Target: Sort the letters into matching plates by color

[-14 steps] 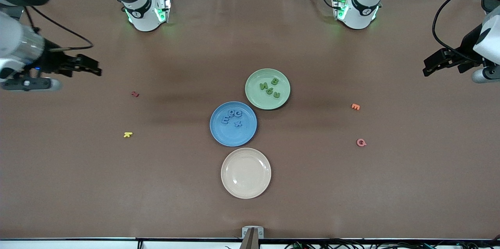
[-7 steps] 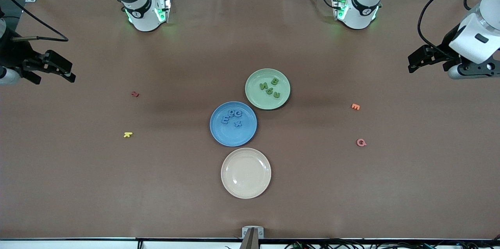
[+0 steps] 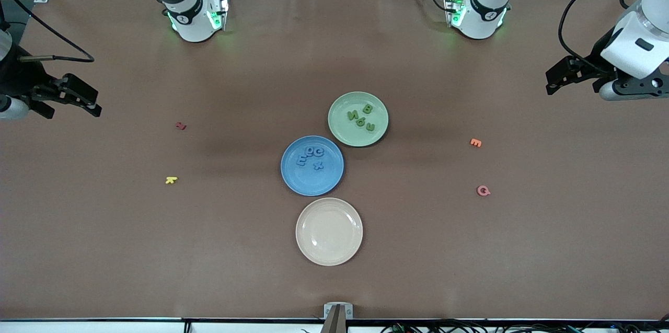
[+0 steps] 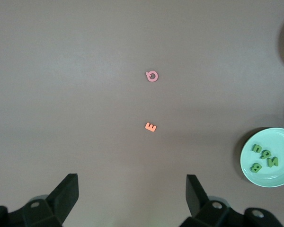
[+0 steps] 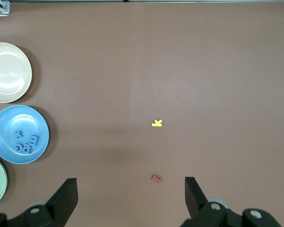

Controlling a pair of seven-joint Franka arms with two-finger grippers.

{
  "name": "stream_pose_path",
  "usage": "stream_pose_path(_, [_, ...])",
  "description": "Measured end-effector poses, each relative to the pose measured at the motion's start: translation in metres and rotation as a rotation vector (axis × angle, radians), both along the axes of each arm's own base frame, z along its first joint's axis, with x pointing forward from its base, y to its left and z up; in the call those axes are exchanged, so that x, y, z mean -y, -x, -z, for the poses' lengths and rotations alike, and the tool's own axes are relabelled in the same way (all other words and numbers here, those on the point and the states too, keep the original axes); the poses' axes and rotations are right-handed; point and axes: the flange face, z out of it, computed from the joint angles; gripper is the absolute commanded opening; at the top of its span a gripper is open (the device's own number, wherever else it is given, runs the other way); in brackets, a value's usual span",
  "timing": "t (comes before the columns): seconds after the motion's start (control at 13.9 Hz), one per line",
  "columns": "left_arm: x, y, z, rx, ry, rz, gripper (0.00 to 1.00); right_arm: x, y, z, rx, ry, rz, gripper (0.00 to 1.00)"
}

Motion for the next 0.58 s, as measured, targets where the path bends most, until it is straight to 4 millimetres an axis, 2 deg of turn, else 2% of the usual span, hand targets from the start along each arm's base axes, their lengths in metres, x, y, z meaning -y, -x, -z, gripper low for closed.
stream_pose_path(0.36, [0.0005,-0.0008,-0.0001,0.005,0.001,0.001,1.00,0.0001,0.0000,-0.0001,0.000,0.000,0.000,1.00])
stream_pose_path(0.58, [0.0038,-0.0005,0.0001,0.004,0.001,0.007,1.00,0.0095,-0.0005,0.0004,-0.001,-0.001,0.018,1.00])
